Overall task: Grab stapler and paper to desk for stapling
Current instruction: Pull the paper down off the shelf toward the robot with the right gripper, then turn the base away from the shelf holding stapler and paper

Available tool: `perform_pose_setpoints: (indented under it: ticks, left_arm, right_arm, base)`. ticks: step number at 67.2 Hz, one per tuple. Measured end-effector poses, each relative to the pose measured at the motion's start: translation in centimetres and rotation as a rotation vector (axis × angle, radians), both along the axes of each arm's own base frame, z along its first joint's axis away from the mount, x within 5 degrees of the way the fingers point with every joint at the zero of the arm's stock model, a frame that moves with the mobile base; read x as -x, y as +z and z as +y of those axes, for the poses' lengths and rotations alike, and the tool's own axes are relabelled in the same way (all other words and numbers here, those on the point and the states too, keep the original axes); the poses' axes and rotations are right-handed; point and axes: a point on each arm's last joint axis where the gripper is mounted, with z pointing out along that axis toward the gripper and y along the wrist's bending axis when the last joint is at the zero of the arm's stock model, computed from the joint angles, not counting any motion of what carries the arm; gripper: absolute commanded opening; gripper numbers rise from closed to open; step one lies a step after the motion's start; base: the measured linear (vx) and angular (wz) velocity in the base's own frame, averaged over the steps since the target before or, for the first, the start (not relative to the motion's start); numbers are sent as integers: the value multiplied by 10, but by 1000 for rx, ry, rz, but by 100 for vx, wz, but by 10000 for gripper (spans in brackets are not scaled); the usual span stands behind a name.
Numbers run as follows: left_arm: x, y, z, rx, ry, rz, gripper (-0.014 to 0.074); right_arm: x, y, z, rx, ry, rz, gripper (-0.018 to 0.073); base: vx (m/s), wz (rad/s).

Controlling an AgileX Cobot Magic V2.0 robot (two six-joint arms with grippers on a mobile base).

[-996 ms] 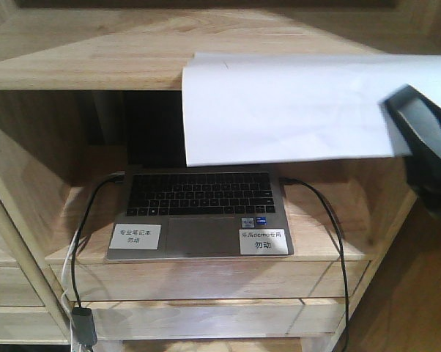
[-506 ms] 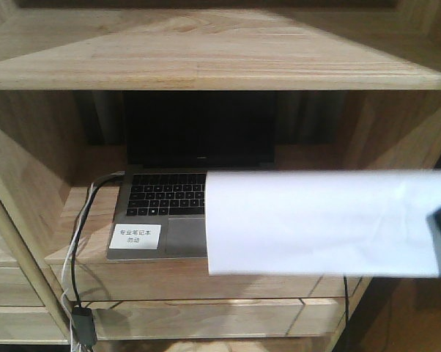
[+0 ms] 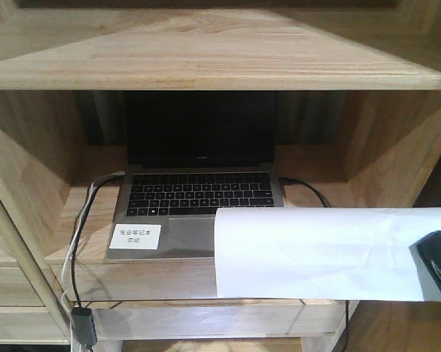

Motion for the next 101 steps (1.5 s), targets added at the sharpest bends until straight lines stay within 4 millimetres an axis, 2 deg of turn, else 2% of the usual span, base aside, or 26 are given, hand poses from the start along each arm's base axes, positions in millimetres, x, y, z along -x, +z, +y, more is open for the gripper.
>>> perform_pose_setpoints:
  ticks: [101]
  left_arm:
    - [0,0,0,1,-1,-1,-7]
  right_arm:
    - [0,0,0,2,-4,5,-5]
  base:
    - [-2,1]
